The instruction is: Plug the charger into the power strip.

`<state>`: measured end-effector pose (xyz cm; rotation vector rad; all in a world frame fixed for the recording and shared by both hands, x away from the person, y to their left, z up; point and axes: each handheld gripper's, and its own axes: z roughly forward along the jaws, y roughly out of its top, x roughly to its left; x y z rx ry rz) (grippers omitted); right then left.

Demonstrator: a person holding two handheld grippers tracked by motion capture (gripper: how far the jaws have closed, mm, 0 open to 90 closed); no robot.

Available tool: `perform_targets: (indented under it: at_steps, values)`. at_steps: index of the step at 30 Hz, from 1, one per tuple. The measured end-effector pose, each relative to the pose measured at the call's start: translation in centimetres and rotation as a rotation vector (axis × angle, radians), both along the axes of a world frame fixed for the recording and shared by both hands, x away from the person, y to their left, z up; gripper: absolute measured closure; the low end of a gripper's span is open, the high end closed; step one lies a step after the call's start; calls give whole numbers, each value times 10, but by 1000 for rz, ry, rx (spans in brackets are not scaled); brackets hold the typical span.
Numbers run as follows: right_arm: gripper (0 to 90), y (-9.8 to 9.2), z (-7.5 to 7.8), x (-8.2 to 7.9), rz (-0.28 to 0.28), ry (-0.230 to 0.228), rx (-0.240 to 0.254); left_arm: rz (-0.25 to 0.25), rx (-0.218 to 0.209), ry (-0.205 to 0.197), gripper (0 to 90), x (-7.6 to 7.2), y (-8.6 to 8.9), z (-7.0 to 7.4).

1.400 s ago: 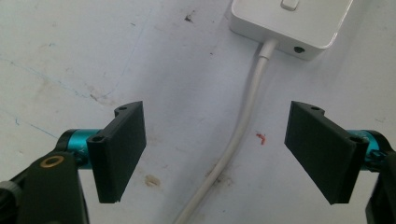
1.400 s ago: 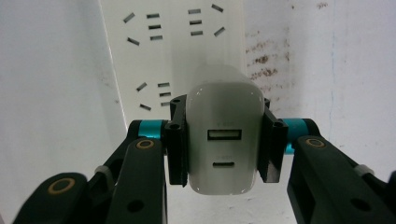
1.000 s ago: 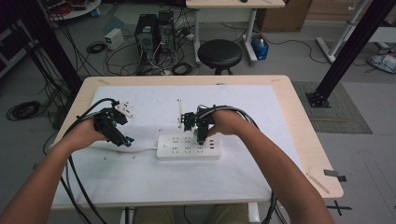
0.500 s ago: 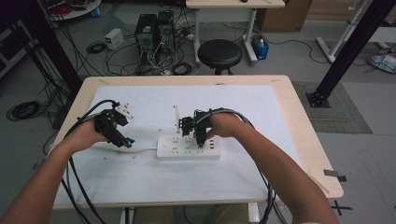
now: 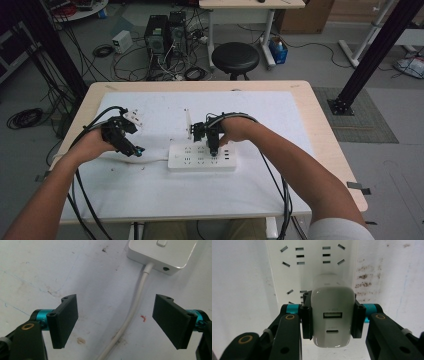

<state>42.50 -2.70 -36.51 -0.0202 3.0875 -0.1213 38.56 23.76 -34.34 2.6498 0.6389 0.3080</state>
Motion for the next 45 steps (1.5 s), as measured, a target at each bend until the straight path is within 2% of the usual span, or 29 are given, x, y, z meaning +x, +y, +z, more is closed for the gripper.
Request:
perform_targets:
  at_steps: [3,5,6,8,9,13,19,21,23,27,32,33,34,35,37,39,41,43,45]
  values:
    - [625,0,-1,3,-14,22,7,4,-8,-2,206,-1,-1,-1]
    - [625,-2,0,3,-6,19,11,-4,-1,-2,207,0,0,-1]
    - [625,-2,-1,2,-10,19,18,8,-10,0,206,0,-1,-2]
    - [624,-4,-1,-2,-11,-4,34,1,-8,-2,206,1,-1,-2]
    - [624,-7,-2,-2,-17,-9,58,-2,-6,-2,206,1,-1,-2]
    - [624,-9,-4,-6,-22,-31,82,2,-5,6,207,0,0,-5]
    - [623,-11,-4,-6,-23,-29,87,11,-12,1,206,-1,2,-3]
    - [622,-13,-5,-4,-36,-18,111,10,-19,-3,206,-2,1,-4]
    - [621,-17,-6,-3,-50,-9,139,6,-7,0,206,-3,1,-3]
    - [620,-17,-5,-4,-59,-8,134,11,-7,4,207,-2,2,-4]
    - [615,-18,-5,-2,-39,-3,149,15,-10,5,206,-3,2,-4]
    - [610,-19,-5,-2,-32,-6,156,13,-6,4,207,-3,3,-4]
    - [530,-20,-5,-2,-33,-9,154,14,-7,3,207,-3,3,-4]
    - [478,-21,-4,-2,-42,-7,161,17,-10,3,206,-3,4,-4]
    - [325,-26,1,3,-107,15,209,19,-5,5,207,-3,6,-4]
    - [288,-32,9,5,-155,25,259,23,-7,8,207,-2,8,-5]
    - [210,-36,16,10,-199,44,278,24,-9,10,206,-2,8,-6]
    - [209,-40,23,13,-260,62,293,31,-23,7,206,-2,8,-7]
    - [201,-45,31,15,-293,81,327,22,-12,8,206,-2,9,-6]
